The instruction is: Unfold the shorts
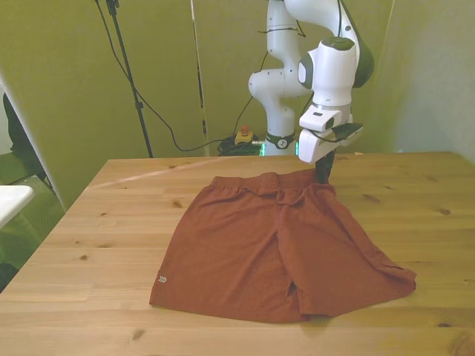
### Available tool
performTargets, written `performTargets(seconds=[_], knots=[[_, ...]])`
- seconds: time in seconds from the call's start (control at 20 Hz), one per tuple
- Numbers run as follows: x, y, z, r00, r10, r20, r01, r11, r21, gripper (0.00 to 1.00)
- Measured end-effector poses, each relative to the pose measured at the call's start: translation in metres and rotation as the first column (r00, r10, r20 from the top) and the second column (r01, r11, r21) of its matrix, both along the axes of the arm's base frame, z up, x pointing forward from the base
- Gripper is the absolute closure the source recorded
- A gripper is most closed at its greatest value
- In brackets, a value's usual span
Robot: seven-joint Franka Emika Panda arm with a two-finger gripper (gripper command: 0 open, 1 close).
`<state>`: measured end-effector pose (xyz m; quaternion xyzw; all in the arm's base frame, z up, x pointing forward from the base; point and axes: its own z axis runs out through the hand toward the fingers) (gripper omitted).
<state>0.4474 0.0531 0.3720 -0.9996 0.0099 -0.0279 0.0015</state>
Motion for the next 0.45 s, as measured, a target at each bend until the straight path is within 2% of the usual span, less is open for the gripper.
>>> performTargets(seconds=[0.2,0.45], knots=[[0.003,0.011,0.01,1.0,-0.006,0.02,0.006,1.0,-0.004,0.0],[0.003,0.009,0.048,0.996,-0.042,0.085,0.041,0.999,0.005,0.0]])
